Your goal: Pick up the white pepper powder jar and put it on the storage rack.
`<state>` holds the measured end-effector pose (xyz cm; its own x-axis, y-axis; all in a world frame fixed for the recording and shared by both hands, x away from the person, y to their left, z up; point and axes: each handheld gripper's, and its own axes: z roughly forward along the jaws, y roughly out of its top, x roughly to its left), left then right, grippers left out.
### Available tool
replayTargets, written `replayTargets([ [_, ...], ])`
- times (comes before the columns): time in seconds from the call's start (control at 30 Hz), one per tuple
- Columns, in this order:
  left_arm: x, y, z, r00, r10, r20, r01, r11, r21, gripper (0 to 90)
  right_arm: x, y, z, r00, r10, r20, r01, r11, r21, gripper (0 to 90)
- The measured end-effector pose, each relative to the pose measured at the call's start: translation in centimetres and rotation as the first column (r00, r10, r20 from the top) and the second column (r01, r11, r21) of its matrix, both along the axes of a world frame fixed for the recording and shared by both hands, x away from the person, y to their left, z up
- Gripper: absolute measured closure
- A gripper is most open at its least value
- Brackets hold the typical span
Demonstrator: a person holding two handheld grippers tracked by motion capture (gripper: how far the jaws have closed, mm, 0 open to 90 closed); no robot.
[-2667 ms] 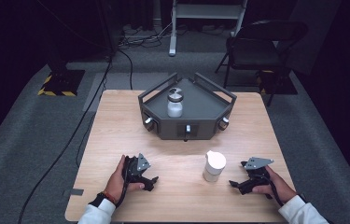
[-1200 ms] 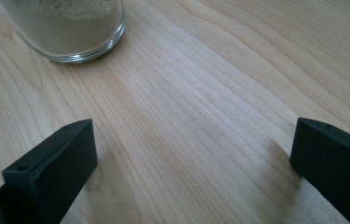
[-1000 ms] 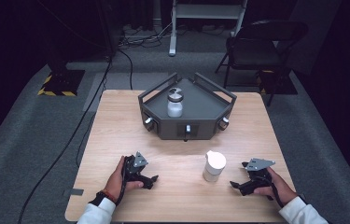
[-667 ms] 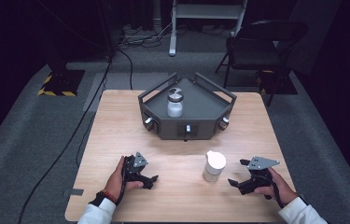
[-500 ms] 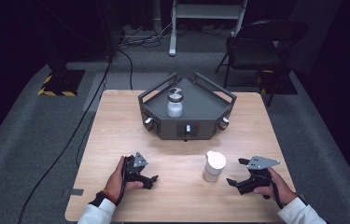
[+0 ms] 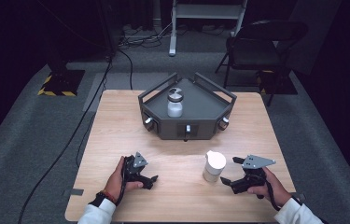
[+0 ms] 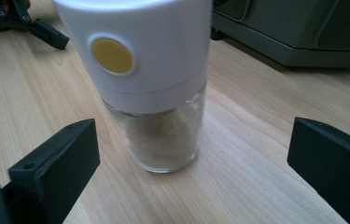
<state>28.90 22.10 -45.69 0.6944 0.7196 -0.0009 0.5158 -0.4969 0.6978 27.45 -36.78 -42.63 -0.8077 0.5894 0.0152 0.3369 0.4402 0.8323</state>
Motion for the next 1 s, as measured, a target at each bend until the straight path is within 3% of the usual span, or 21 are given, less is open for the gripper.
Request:
replayTargets([
  [0.27, 0.0, 0.0, 0.0, 1.0, 0.0, 0.0, 0.0, 1.0, 0.0, 0.1, 0.2, 1.0, -0.3, 0.9998, 0.013, 0.011, -0.013, 0.9997, -0.019, 2.8],
  [0.67, 0.0, 0.0, 0.0, 1.0, -0.001, 0.0, 0.001, 1.0, -0.001, 0.0, 0.3, 3.0, -0.7, 0.9989, -0.013, 0.045, 0.012, 0.9999, 0.007, 5.2],
  [0.83, 0.0, 0.0, 0.0, 1.0, 0.0, 0.0, 0.0, 1.0, 0.0, 0.0, 0.4, 3.6, -0.9, 0.999, 0.008, 0.044, -0.008, 1.0, 0.005, 6.5],
  [1.0, 0.0, 0.0, 0.0, 1.0, -0.001, 0.0, 0.001, 1.0, 0.0, 0.0, 0.4, 3.6, -1.3, 0.9988, -0.006, 0.049, 0.005, 0.9999, 0.015, 13.9],
])
